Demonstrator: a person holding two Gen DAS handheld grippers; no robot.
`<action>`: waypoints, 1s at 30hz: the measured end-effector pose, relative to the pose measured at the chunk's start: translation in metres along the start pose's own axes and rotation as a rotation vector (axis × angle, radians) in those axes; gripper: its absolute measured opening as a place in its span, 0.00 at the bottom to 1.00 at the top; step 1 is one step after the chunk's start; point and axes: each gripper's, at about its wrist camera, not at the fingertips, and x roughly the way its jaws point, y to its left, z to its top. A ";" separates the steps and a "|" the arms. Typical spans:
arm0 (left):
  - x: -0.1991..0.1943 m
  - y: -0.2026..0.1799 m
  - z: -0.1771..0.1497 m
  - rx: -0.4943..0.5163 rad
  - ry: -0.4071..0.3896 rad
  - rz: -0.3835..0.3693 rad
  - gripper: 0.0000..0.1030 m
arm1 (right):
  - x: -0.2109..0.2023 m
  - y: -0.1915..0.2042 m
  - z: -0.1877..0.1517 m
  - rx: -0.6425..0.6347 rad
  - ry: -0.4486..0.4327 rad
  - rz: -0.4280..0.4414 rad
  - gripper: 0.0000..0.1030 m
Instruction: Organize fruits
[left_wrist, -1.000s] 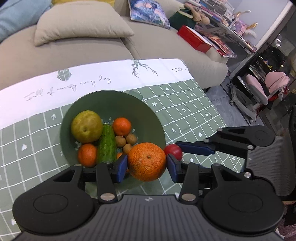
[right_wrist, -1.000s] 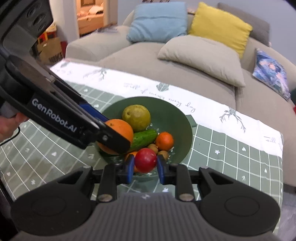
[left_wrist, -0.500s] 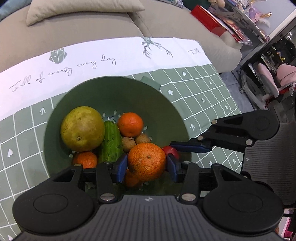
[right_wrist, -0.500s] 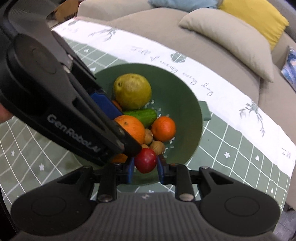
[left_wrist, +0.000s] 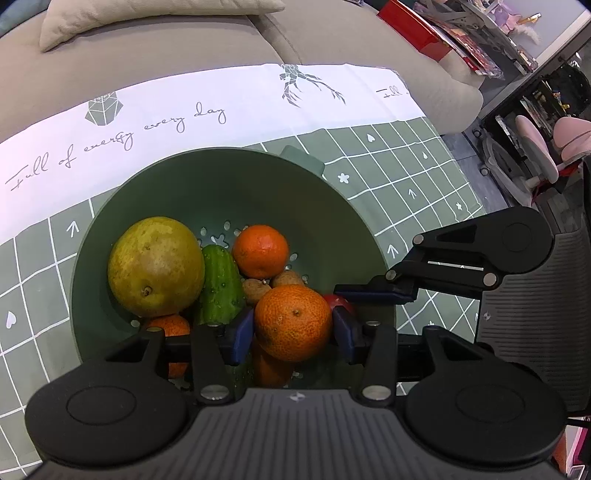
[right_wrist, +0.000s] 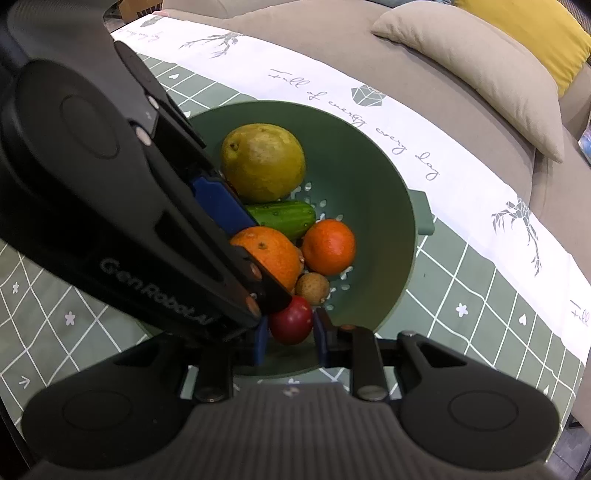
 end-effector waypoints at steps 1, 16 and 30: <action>0.000 0.000 0.000 -0.001 0.000 -0.001 0.51 | 0.000 0.000 0.001 0.000 0.002 0.001 0.21; -0.067 0.005 -0.022 -0.003 -0.152 0.038 0.59 | -0.002 -0.009 0.020 0.054 0.070 0.038 0.21; -0.102 0.029 -0.071 -0.068 -0.206 0.129 0.59 | 0.020 -0.003 0.029 0.160 0.159 0.098 0.22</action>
